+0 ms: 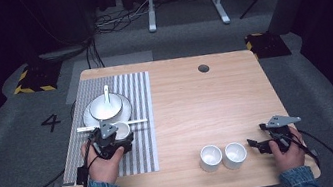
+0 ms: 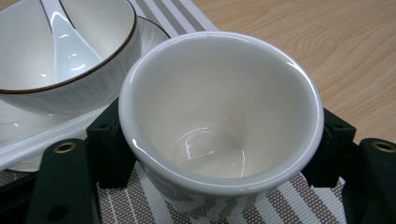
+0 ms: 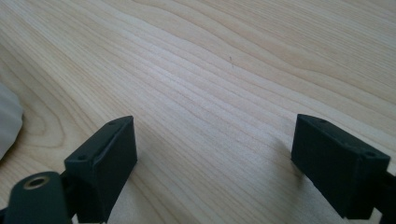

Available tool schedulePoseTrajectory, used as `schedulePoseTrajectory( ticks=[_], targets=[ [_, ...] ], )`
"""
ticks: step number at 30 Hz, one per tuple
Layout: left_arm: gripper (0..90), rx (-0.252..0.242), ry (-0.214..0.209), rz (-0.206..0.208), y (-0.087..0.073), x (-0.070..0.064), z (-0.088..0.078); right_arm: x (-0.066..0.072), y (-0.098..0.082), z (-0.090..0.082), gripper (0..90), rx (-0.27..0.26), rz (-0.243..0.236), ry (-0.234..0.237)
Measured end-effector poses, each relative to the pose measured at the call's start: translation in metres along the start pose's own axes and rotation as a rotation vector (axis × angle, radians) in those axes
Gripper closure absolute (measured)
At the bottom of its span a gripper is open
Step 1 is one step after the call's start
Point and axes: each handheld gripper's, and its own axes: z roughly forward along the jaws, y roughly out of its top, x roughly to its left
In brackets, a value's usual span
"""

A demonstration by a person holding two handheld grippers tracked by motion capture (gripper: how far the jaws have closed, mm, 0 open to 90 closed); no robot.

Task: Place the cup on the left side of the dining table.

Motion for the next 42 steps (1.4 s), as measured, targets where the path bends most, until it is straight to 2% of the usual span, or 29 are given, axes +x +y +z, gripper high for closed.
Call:
schedulePoseTrajectory(
  ticks=[1,4,7,11,19,24,33,38,42],
  targets=[
    [26.3,0.000,-0.010,0.005,-0.001,0.001,0.002,0.000,0.000,0.000,14.3,0.000,0.000,0.000],
    [26.3,-0.005,-0.034,-0.014,-0.005,0.004,0.008,0.000,0.000,0.000,14.3,0.000,0.000,0.000],
    [26.3,0.017,-0.022,-0.005,-0.009,0.006,0.015,0.000,0.000,0.000,14.3,0.000,0.000,0.000],
    [26.3,0.017,-0.024,-0.007,-0.011,0.006,0.019,0.000,0.000,0.000,14.3,0.000,0.000,0.000],
    [26.3,0.019,-0.040,0.039,-0.011,0.002,0.029,0.000,0.000,0.000,14.3,0.000,0.000,0.000],
    [26.2,0.015,-0.042,0.047,-0.011,0.002,0.030,0.000,0.000,0.000,14.3,0.000,0.000,0.000],
    [26.1,0.010,-0.039,0.035,-0.011,0.002,0.031,0.000,0.000,0.000,14.3,0.000,-0.001,0.000],
    [25.5,0.010,-0.028,0.026,-0.011,0.001,0.032,0.000,0.000,0.000,14.3,0.000,0.000,-0.001],
    [24.6,-0.005,-0.011,0.037,-0.010,-0.001,0.030,0.000,0.000,0.000,14.3,0.000,0.000,0.000]
  ],
)
